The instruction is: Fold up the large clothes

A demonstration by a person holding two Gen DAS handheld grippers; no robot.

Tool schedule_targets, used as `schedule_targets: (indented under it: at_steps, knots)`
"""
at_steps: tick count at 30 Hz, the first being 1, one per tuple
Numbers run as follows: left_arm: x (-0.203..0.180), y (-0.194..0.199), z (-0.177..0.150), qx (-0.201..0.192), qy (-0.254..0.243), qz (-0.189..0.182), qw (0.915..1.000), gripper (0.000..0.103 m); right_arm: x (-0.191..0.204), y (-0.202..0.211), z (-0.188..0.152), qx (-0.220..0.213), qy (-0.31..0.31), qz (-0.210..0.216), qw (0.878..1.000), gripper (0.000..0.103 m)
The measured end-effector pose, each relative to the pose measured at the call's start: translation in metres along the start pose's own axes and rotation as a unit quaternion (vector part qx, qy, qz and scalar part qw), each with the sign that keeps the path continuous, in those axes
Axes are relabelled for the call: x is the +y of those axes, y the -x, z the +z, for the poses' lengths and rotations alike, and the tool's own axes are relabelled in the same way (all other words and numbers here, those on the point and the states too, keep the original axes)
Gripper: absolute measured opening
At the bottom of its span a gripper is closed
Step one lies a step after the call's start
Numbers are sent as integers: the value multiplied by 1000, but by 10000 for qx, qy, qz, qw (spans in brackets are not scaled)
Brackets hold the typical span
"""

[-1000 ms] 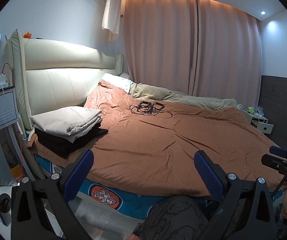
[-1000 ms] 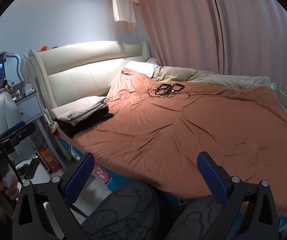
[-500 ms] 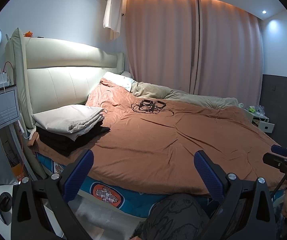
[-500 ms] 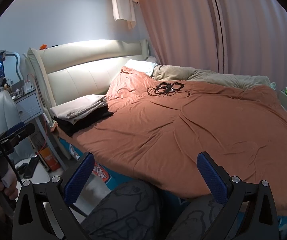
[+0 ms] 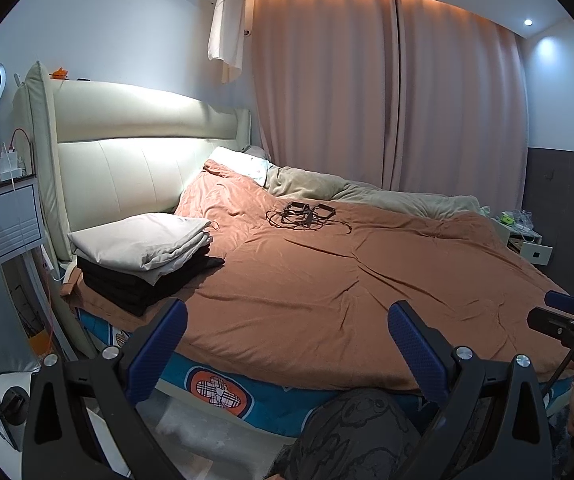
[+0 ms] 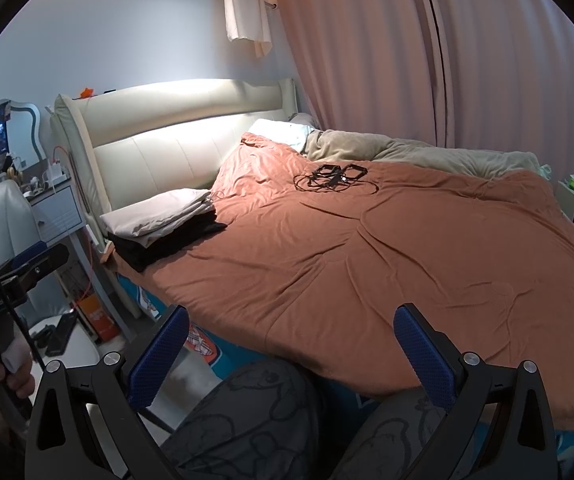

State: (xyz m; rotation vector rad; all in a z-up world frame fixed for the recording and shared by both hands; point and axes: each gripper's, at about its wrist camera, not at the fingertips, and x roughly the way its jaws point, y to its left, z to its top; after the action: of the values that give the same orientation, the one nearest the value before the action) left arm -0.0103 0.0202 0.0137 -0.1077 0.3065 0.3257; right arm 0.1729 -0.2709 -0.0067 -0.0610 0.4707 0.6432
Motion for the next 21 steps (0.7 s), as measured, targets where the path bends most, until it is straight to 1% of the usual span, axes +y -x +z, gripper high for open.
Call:
schedule_targets:
  at_steps: [21]
  knots:
    - [0,5,1,-54,-15,-2,10000,103,1,1,1,20,7,-13,10000,103]
